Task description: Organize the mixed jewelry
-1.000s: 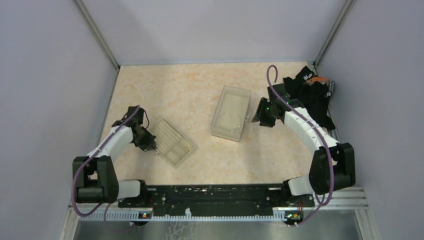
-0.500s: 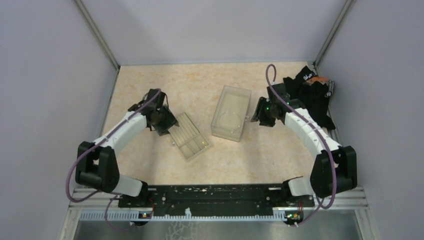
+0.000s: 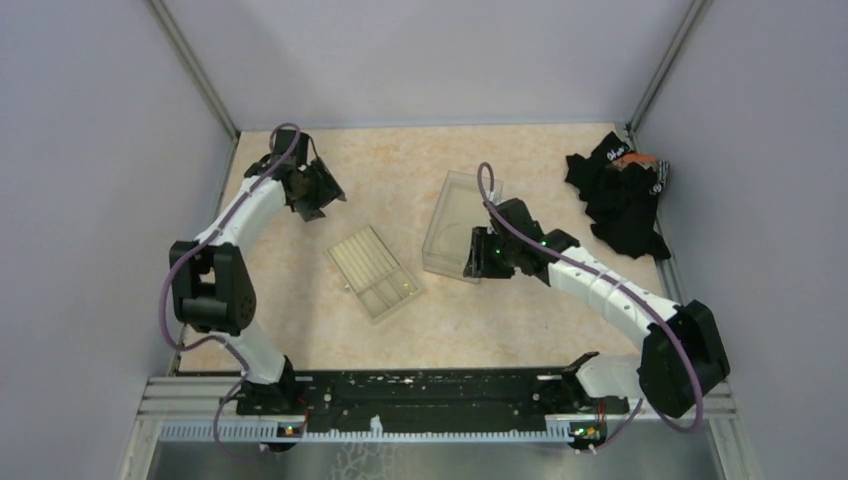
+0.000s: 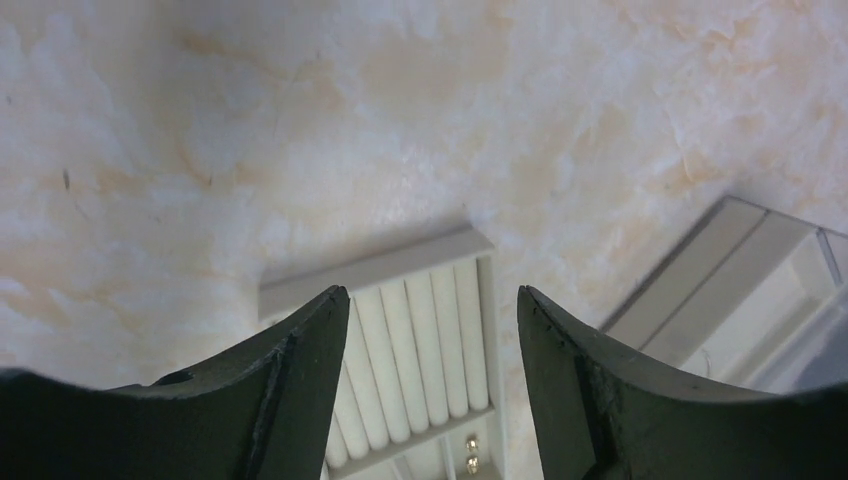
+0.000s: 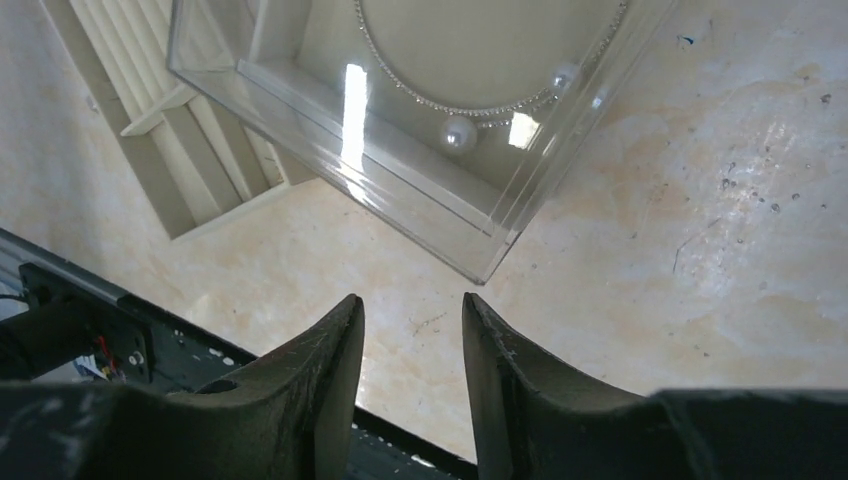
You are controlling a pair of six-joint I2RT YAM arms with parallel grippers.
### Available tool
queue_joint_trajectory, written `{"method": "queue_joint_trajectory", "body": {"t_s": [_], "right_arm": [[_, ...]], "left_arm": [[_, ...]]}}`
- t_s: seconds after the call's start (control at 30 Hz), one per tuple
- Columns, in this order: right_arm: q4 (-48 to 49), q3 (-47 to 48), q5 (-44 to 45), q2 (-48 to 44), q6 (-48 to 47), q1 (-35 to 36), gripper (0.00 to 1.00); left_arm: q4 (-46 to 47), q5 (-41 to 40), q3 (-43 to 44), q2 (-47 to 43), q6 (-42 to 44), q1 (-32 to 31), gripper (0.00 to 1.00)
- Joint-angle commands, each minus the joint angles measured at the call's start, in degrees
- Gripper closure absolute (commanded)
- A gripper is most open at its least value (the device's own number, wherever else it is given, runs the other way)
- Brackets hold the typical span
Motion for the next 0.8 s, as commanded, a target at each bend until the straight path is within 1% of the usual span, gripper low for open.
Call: {"method": "queue_joint_trajectory", "body": {"t_s": [0.0, 0.1, 0.2, 0.27, 0.3, 0.4, 0.5, 0.57, 0.67, 0.77], "right_arm": [[6.46, 0.95, 2.73, 5.17, 2.29, 1.26, 0.61], [7.39, 3.5, 5.9, 9.44, 2.8, 1.22, 0.67], [7.54, 7.45, 9.21, 13.69, 2.74, 0.48, 0.7], [8.25, 10.03, 8.33, 17.16, 2.7, -1.82, 0.7], [8.8, 11.28, 6.21, 18.89, 2.76, -3.16, 0.7], [8.86, 16.78, 4.98, 24.73, 1.6, -5.33, 0.7], [5.49, 24.13, 5.13, 29.57, -0.17, -5.59, 0.68], [4.87, 26.48, 3.65, 30.41, -0.78, -5.38, 0.65], [5.53, 25.24, 2.7, 27.84, -1.6, -3.78, 0.57], [4.04, 22.71, 3.59, 24.55, -3.17, -0.28, 0.54]], "left_arm": [[0.53, 3.4, 7.01, 8.54, 6.89, 2.37, 0.3], [-0.71, 5.08, 10.3, 14.15, 9.41, 3.77, 0.31], [0.53, 7.92, 10.04, 16.93, 12.26, 4.67, 0.32], [0.86, 7.49, 8.24, 17.11, 12.64, 4.99, 0.31], [1.73, 7.72, 6.43, 16.56, 12.67, 5.14, 0.31], [4.51, 9.59, -0.2, 14.53, 12.71, 5.28, 0.31], [5.23, 10.21, -5.37, 12.68, 13.05, 5.28, 0.31], [5.5, 10.51, -8.63, 11.17, 13.07, 5.28, 0.31], [5.42, 12.09, -13.47, 8.79, 12.79, 5.28, 0.31], [4.43, 12.14, -18.6, 4.95, 12.04, 5.27, 0.31]]}}
